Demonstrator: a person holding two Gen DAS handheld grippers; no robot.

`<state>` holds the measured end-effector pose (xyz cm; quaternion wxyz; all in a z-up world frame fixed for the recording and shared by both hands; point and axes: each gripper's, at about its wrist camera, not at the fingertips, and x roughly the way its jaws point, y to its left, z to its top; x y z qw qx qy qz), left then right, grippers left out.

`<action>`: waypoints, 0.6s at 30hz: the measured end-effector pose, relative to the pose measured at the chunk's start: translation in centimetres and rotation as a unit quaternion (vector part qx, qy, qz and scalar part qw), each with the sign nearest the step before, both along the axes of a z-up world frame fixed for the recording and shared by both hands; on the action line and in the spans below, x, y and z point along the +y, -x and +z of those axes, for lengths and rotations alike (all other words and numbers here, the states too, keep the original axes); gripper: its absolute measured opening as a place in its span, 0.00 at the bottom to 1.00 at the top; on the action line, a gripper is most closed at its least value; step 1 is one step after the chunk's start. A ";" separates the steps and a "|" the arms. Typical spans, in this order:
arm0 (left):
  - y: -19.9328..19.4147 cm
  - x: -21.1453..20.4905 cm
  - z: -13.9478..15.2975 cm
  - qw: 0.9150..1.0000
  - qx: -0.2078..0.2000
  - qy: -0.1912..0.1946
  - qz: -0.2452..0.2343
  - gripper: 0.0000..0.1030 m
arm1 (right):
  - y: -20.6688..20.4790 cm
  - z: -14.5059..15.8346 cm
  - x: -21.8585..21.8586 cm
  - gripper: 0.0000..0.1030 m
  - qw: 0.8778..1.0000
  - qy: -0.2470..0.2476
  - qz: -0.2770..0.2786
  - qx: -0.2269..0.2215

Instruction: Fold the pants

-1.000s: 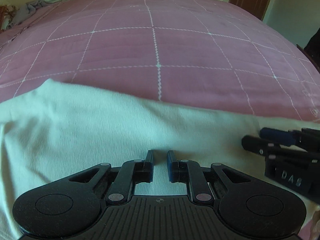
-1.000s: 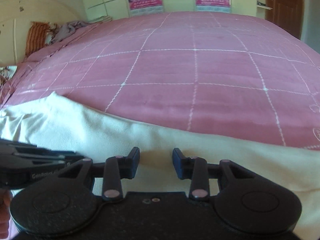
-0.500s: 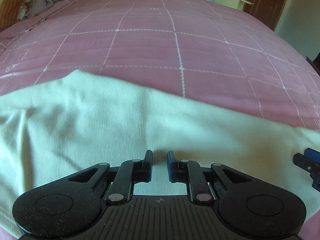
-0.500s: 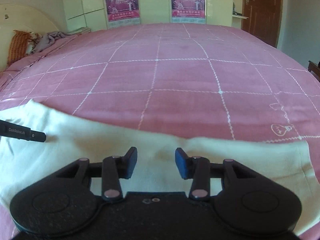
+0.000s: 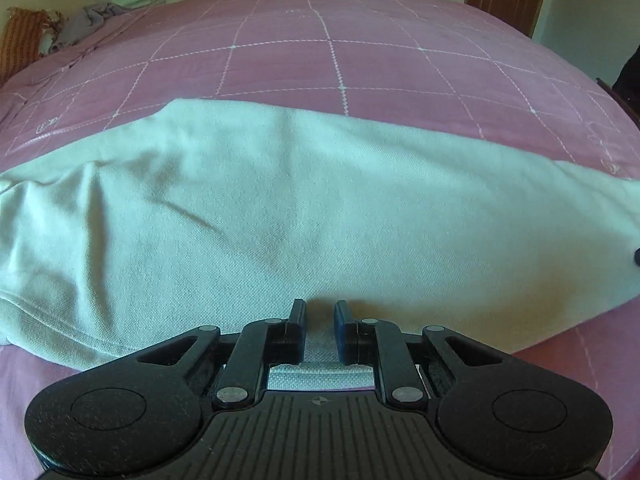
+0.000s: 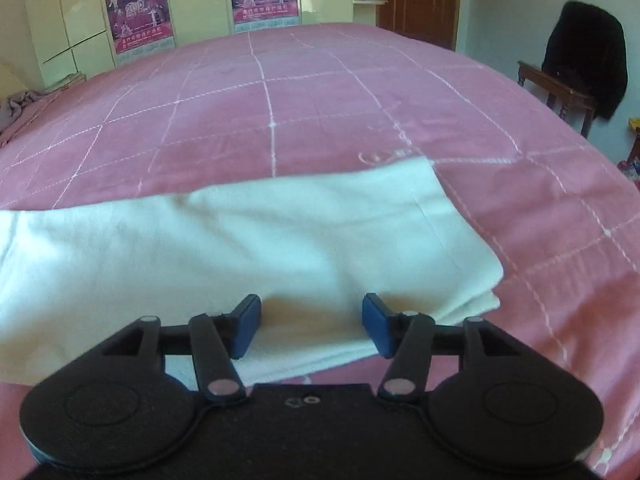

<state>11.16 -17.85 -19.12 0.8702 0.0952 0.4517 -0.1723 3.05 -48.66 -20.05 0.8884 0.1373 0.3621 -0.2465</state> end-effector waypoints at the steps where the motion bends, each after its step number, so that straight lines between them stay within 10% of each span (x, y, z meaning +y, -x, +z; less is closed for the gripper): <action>1: 0.1 0.0 0.2 1.000 0.001 -0.003 0.001 0.15 | 0.7 0.2 -0.5 0.51 1.000 -0.011 -0.011 -0.013; 9: 0.2 -1.3 1.5 0.999 0.029 0.037 0.017 0.15 | 4.1 2.1 -4.0 0.53 0.992 -0.062 -0.094 -0.051; 18: 0.9 -4.7 0.0 1.000 0.021 -0.003 -0.014 0.18 | -2.2 2.3 -1.3 0.52 1.000 0.025 0.002 -0.005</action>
